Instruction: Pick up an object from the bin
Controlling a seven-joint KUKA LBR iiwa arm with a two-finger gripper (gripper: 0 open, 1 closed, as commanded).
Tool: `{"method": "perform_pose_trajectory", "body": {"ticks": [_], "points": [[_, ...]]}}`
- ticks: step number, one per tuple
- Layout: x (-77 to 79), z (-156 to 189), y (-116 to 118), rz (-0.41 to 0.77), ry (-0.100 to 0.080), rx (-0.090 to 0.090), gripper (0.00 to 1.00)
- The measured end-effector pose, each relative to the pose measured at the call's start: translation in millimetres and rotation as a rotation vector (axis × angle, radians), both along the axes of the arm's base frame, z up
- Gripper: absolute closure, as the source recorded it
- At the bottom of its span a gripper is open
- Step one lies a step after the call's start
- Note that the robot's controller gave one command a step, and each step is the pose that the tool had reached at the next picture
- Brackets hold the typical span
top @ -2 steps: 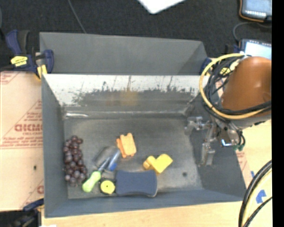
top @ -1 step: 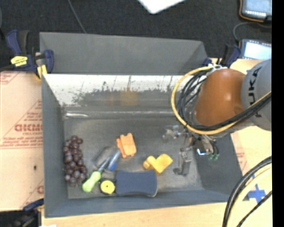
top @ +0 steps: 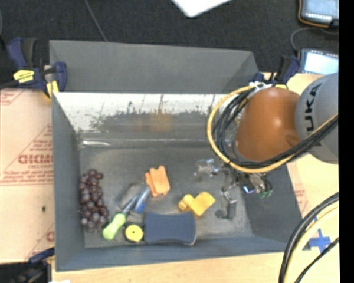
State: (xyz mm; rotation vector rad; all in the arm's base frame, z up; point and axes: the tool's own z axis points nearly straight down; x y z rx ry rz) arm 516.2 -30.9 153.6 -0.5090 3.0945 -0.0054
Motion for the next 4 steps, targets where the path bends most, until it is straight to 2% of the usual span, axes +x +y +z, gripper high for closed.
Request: {"method": "perform_pose_trajectory", "body": {"ticks": [1, 2, 4], "points": [[7.2, -63, 13, -0.053, -0.007, 0.002, 0.00], [4.9, -80, 24, 0.073, -0.009, -0.001, 1.00], [3.7, -77, 24, 0.074, -0.007, -0.001, 1.00]]}}
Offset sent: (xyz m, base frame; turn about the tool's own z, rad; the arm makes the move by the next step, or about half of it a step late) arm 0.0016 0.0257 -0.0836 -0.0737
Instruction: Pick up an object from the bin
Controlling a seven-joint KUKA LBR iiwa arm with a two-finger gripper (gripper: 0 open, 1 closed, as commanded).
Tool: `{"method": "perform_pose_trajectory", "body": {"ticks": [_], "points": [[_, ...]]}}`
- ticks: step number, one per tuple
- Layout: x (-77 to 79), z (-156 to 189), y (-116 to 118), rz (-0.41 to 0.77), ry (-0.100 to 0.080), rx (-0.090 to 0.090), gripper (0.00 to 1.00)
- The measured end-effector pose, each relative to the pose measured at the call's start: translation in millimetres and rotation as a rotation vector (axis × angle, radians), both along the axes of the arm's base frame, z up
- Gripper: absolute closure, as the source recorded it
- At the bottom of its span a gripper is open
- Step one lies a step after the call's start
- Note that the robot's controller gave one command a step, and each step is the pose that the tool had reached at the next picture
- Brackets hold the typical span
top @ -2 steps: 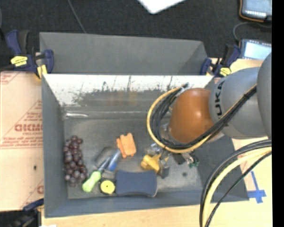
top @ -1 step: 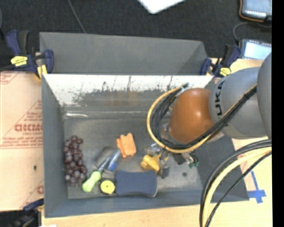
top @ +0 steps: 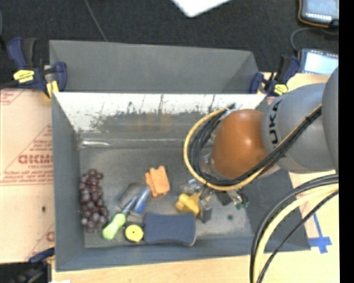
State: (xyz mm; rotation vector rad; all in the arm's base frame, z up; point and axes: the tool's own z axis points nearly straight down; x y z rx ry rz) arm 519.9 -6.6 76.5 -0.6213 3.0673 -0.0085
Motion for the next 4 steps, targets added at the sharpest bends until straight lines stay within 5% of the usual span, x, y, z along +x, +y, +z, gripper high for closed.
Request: {"method": "perform_pose_trajectory", "body": {"ticks": [4], "points": [[-0.4, 56, 0, -0.001, 0.000, 0.000, 1.00]]}}
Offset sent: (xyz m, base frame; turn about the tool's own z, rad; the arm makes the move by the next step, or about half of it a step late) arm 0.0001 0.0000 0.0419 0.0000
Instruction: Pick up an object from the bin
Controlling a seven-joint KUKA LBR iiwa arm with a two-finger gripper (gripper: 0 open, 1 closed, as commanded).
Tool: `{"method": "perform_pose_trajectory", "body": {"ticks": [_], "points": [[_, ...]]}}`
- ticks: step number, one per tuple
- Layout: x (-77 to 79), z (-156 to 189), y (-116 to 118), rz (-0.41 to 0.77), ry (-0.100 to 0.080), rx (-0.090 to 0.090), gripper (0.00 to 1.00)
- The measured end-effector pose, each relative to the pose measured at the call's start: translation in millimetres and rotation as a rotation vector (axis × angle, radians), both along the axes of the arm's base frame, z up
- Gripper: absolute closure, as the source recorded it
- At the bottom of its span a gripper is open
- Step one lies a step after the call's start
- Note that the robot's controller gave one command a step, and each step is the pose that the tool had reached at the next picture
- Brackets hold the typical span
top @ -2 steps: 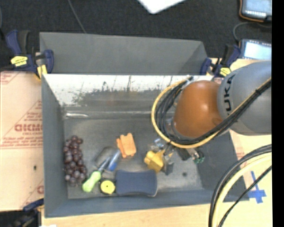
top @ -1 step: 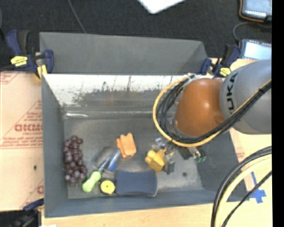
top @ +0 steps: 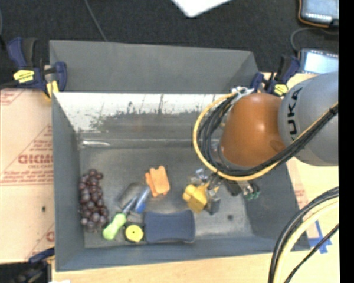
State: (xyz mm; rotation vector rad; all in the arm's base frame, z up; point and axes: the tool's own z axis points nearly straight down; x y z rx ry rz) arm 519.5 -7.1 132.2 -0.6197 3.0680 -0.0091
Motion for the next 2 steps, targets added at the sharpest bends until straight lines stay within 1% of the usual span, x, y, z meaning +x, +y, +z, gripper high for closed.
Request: {"method": "perform_pose_trajectory", "body": {"ticks": [2], "points": [[1.3, 13.7, -0.3, -0.001, -0.004, 0.000, 1.00]]}}
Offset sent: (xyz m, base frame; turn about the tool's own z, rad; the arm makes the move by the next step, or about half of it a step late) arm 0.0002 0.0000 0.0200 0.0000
